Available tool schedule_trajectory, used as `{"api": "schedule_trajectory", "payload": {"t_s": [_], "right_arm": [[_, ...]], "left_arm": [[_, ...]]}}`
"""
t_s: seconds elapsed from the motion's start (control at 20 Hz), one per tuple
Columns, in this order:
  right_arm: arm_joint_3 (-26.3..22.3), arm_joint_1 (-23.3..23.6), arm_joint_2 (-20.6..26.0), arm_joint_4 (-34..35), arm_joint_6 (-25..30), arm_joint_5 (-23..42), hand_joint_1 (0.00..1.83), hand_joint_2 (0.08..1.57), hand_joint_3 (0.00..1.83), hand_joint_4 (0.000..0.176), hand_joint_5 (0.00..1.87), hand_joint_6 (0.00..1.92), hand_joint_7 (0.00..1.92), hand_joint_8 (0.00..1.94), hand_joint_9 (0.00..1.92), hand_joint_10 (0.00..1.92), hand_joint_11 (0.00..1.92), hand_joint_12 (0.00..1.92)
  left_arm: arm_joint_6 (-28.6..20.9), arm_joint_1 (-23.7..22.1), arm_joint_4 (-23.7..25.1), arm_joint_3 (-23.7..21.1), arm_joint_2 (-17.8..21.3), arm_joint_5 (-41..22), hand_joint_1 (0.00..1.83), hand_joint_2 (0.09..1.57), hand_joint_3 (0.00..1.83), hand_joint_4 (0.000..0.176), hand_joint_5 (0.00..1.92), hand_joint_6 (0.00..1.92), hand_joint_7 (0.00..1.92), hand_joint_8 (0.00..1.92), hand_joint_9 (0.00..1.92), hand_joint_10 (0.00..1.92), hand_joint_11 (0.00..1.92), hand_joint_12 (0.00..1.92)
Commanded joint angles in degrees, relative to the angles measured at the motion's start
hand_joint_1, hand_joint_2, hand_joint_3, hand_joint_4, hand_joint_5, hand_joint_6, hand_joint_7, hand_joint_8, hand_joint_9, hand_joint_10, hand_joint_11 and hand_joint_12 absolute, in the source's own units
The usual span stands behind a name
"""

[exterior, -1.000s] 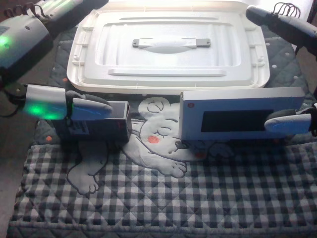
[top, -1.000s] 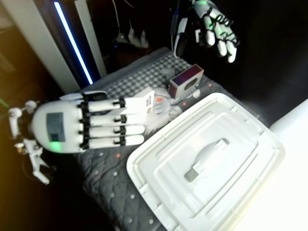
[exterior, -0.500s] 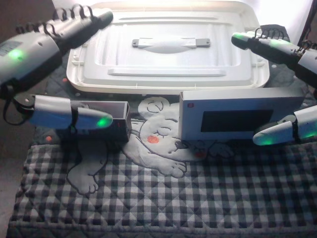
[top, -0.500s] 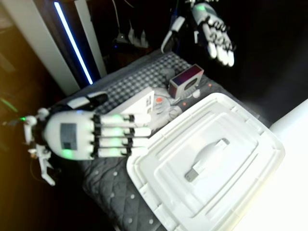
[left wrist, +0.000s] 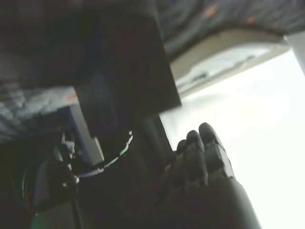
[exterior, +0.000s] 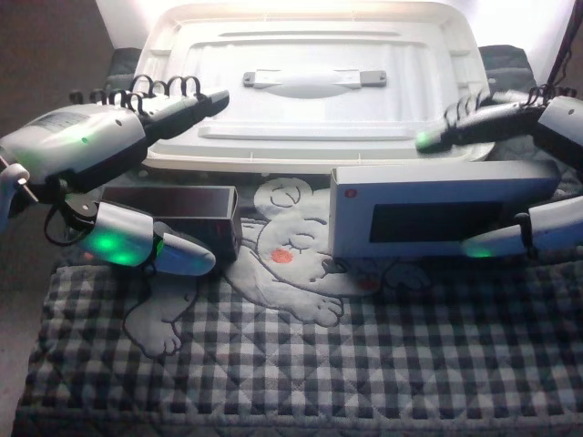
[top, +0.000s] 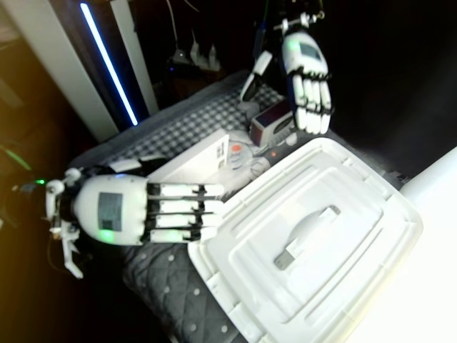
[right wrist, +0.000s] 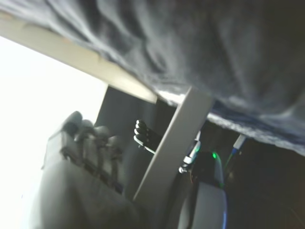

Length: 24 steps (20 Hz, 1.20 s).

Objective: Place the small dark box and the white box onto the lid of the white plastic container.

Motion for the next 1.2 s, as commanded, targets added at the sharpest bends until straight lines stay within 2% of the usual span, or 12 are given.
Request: {"api": "schedule_trajectory", "payload": {"t_s": [0.0, 0.1, 0.15, 0.3, 0.35, 0.45, 0.6, 0.7, 1.0, 1.05, 1.1, 1.15], "right_arm": [[0.2, 0.5, 0.5, 1.8, 0.5, 6.8, 1.26, 0.96, 0.0, 0.0, 1.11, 0.55, 1.37, 0.08, 1.21, 0.18, 0.71, 1.19], [0.2, 0.5, 0.4, 1.8, 0.5, 6.8, 1.27, 1.0, 0.0, 0.021, 1.3, 0.38, 1.25, 0.55, 1.16, 0.47, 0.76, 1.47], [0.2, 0.5, 0.4, 1.8, 0.5, 6.8, 1.28, 0.99, 0.0, 0.021, 1.37, 0.26, 1.27, 0.55, 1.12, 0.69, 0.74, 1.53], [0.2, 0.5, 0.4, 1.8, 0.5, 6.8, 1.29, 0.97, 0.0, 0.023, 1.42, 0.19, 1.34, 0.41, 1.1, 0.87, 0.84, 1.5], [0.2, 0.5, 0.4, 1.8, 0.5, 6.8, 1.28, 1.0, 0.0, 0.0, 1.45, 0.07, 1.18, 0.76, 1.0, 1.0, 0.6, 1.63], [0.2, 0.5, 0.3, 1.8, 0.5, 6.8, 1.28, 1.01, 0.0, 0.0, 1.46, 0.02, 1.12, 0.9, 0.92, 1.2, 0.59, 1.79], [0.2, 0.5, 0.3, 1.8, 0.6, 7.0, 1.29, 0.98, 0.0, 0.007, 1.45, 0.08, 1.31, 0.52, 1.01, 1.18, 0.76, 1.7], [0.2, 0.5, 0.4, 1.8, 0.8, 7.5, 1.28, 1.0, 0.0, 0.0, 1.44, 0.03, 1.17, 0.82, 0.97, 1.36, 0.86, 1.84], [0.4, 3.6, 1.7, 1.7, 1.8, 12.2, 1.29, 1.03, 0.0, 0.0, 1.41, 0.01, 1.09, 1.02, 0.97, 1.08, 0.72, 1.61], [0.4, 4.8, 1.9, 1.7, 1.3, 13.3, 1.29, 1.05, 0.0, 0.0, 1.36, 0.01, 1.06, 1.12, 1.01, 1.4, 0.88, 1.83], [0.4, 6.3, 1.9, 1.7, 0.3, 13.4, 1.29, 1.05, 0.0, 0.0, 1.35, 0.02, 1.11, 1.05, 1.06, 1.47, 0.98, 1.84], [0.5, 8.0, 2.3, 1.7, -1.2, 13.3, 1.3, 1.04, 0.01, 0.0, 1.2, 0.35, 1.16, 0.95, 1.11, 1.34, 1.02, 1.71]], "left_arm": [[-0.3, -0.7, -0.6, 0.5, 0.1, -6.1, 0.72, 0.87, 0.02, 0.0, 0.08, 0.02, 0.17, 0.01, 0.18, 0.01, 0.0, 0.56], [-0.3, -0.6, -0.6, 0.6, 0.1, -5.6, 0.9, 0.87, 0.01, 0.0, 0.19, 0.03, 0.3, 0.03, 0.32, 0.04, 0.0, 0.89], [-0.3, -0.6, -0.4, 0.6, 0.0, -5.4, 1.04, 0.89, 0.01, 0.0, 0.33, 0.04, 0.45, 0.03, 0.48, 0.06, 0.01, 1.1], [-0.2, -0.4, -0.1, 1.0, -0.5, -4.6, 1.36, 0.95, 0.0, 0.0, 0.77, 0.04, 0.95, 0.05, 1.04, 0.12, 0.64, 1.01], [-0.2, -0.4, -0.1, 1.3, -0.8, -4.1, 1.4, 1.0, 0.01, 0.0, 0.9, 0.7, 1.19, 0.39, 1.22, 0.59, 0.85, 0.88], [-0.2, -0.4, -0.1, 1.8, -1.4, -3.3, 1.4, 1.05, 0.0, 0.0, 0.9, 0.88, 1.16, 0.66, 1.15, 0.94, 0.88, 1.08], [-0.2, -0.4, -0.4, 2.7, -2.1, -2.6, 1.4, 1.05, 0.0, 0.0, 0.93, 0.88, 1.14, 0.7, 1.17, 0.92, 0.9, 1.15], [-0.2, -0.5, -0.8, 3.2, -2.4, -3.6, 1.4, 1.04, 0.0, 0.0, 0.96, 0.81, 1.16, 0.66, 1.19, 0.91, 0.93, 1.18], [-0.2, -6.7, 1.2, 4.0, -2.3, -8.9, 1.39, 1.05, 0.0, 0.0, 0.94, 0.91, 1.12, 0.68, 1.18, 0.87, 0.96, 0.98], [0.0, -8.5, 1.4, 4.5, -2.4, -9.7, 1.39, 1.06, 0.0, 0.0, 0.93, 0.94, 1.11, 0.69, 1.17, 0.9, 0.95, 1.02], [0.2, -10.2, 1.8, 4.9, -2.4, -9.7, 1.39, 1.09, 0.0, 0.0, 0.89, 1.01, 1.04, 0.8, 1.07, 1.02, 0.89, 1.11], [0.4, -12.4, 2.4, 5.6, -2.6, -8.9, 1.47, 1.09, 0.0, 0.0, 0.87, 1.0, 1.01, 0.8, 1.06, 0.95, 0.86, 1.43]]}}
